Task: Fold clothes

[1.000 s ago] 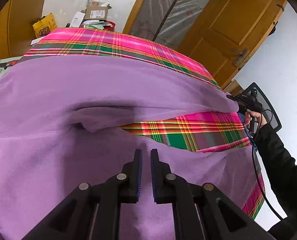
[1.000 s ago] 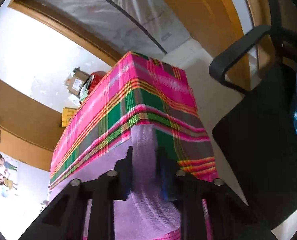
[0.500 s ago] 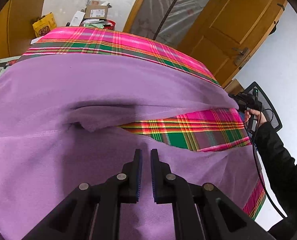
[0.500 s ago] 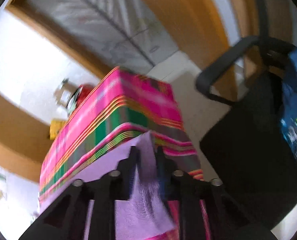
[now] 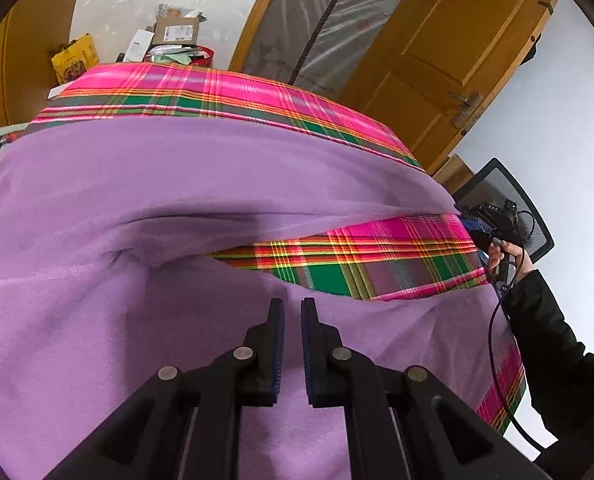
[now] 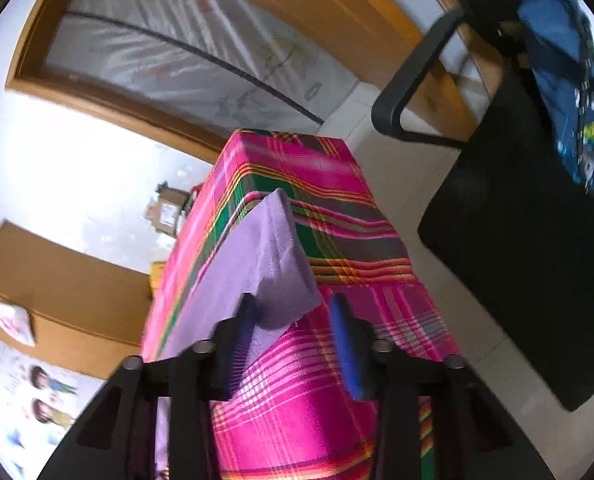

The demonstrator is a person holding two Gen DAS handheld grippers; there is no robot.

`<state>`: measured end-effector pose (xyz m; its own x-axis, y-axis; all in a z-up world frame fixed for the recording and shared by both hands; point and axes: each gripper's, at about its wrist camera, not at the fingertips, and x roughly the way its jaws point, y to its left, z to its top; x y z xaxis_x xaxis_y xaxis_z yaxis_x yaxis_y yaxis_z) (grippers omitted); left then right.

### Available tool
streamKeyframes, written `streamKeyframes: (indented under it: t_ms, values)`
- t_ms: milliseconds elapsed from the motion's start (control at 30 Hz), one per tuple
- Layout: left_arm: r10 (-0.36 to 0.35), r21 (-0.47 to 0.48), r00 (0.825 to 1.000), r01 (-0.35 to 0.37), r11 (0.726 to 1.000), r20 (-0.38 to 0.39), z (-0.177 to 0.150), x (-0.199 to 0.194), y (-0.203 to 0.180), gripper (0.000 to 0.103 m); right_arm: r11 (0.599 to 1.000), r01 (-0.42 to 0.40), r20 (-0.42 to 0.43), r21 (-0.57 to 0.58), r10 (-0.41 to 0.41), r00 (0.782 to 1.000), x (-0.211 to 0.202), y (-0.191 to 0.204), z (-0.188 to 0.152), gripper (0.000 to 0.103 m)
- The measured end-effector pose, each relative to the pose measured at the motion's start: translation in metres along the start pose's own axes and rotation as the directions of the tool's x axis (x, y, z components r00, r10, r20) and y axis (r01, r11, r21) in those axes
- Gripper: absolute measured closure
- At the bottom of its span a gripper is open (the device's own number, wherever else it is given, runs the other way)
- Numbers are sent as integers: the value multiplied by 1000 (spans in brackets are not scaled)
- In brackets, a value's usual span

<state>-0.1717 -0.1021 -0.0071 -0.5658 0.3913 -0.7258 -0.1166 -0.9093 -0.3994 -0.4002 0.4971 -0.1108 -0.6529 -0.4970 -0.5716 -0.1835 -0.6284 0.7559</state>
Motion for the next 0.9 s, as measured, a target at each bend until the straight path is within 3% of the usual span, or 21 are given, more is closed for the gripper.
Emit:
streamKeyframes:
  t_ms: [67,167,333,467,600,667,767,900]
  values:
    - [11,-2,1000,-11,1000,9,0,-5,2,96,999,28,20,-33,-28,999,-3,7,-1,93]
    - [33,-3,999,-33,999,19,2,-10,6,96,995,67,52,-70,-63,997,-12,14,0,96]
    - [96,22,994,-97,995,54,18,-14,14,96,981,173,22,-88,-171,985,-9,15,4,92]
    - [142,41,986,-146,988,81,34,-16,24,96,951,256,129,-173,-236,963,-29,37,-2,92]
    - [185,71,979,-191,979,82,51,-5,31,96,933,207,158,-295,-166,974,-43,78,-22,90]
    - [186,82,980,-192,978,73,60,4,32,96,904,158,126,-396,-117,985,-40,111,-42,87]
    - [180,105,983,-183,977,43,67,22,30,96,839,69,17,-540,-71,997,-16,159,-82,75]
    - [178,127,984,-175,976,-10,62,39,26,96,737,-46,-152,-675,-78,985,24,213,-147,75]
